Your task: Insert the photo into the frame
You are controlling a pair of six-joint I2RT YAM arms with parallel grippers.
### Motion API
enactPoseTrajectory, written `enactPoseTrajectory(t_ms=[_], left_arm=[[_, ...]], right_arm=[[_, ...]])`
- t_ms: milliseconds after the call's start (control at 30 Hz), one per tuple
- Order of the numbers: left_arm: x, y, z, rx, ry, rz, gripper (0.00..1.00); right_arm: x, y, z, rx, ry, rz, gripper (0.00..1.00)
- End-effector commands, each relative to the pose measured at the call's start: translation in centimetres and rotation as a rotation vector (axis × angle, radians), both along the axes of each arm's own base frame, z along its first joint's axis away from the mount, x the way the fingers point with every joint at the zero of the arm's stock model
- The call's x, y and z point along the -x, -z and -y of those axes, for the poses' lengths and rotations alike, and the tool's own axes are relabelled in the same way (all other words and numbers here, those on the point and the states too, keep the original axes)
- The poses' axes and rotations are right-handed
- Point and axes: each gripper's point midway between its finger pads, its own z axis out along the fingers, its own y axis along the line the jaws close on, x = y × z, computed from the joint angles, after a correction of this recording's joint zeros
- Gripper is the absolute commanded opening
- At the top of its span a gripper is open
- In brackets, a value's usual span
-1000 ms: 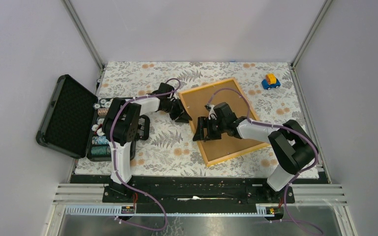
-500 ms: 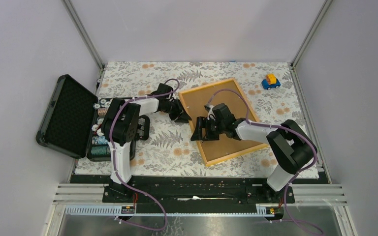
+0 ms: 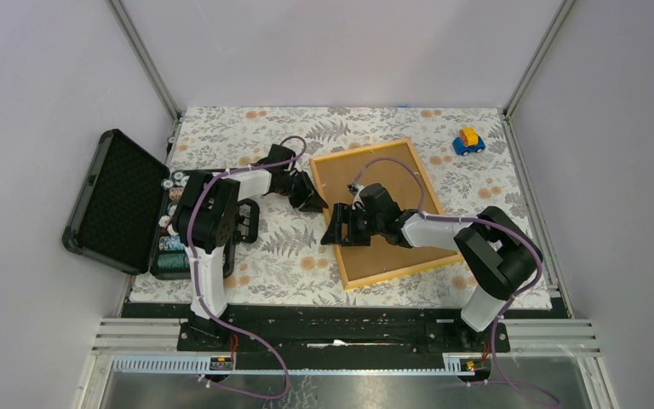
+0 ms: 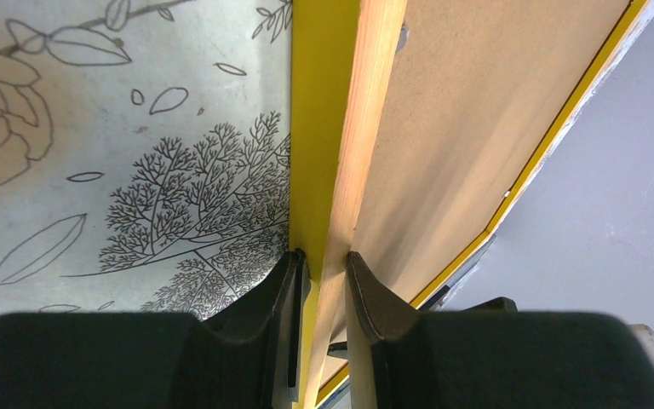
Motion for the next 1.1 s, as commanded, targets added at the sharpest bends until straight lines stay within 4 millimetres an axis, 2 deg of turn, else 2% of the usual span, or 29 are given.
enactPoseTrajectory(t_ms=[0,167,233,333,367,433,467,567,667,700,800,933,1067], left_arm=[[2.0,4.7,-2.3,-0.169,-0.034,-0.076,0.0],[2.2,4.7,-2.3,-0.167,-0.033,-0.074,0.0],[2.1,4.6,-2.3,-0.168,-0.028,-0.068,0.0],[1.3,3.5,-2.1,-0.155,-0.011,-0.019,0.0],[0.8,2.9,-2.0,-0.145,-0.003,0.014,0.07],[-0.5,1.4,-2.3,-0.142,-0.012,0.086,0.38],[-1.0,0.6,-2.6,-0.15,-0.022,0.12,0.49],[-2.1,-1.6,-3.7,-0.191,-0.035,0.212,0.72],[-2.3,-3.8,-4.3,-0.22,-0.037,0.282,0.86],[-2.1,-4.2,-4.5,-0.223,-0.039,0.29,0.95],[-0.8,-5.9,-4.1,-0.19,-0.031,0.305,0.99],[2.8,-7.0,-3.3,-0.162,-0.01,0.311,0.97],[7.9,-6.4,-1.6,-0.171,0.045,0.293,0.87]], right_arm=[[1.2,3.2,-0.1,0.057,0.038,-0.032,0.85],[-0.7,3.2,-1.6,0.044,0.053,-0.001,0.85],[-0.7,2.4,-2.0,0.025,0.039,-0.003,0.85],[-0.6,0.4,-1.4,0.018,0.043,0.036,0.86],[-0.5,-0.3,-1.1,0.026,0.042,0.052,0.86],[-0.5,-1.9,-0.3,0.044,0.036,0.102,0.88],[-0.5,-2.6,0.3,0.061,0.039,0.124,0.88],[-0.8,-4.2,2.3,0.124,0.062,0.201,0.91],[-0.8,-4.6,4.8,0.207,0.088,0.235,0.93],[-0.8,-4.7,5.6,0.229,0.097,0.243,0.93],[-0.7,-5.0,8.0,0.293,0.139,0.274,0.94],[-0.6,-5.8,10.7,0.331,0.2,0.317,0.99],[-0.8,-6.8,12.9,0.353,0.258,0.367,1.0]])
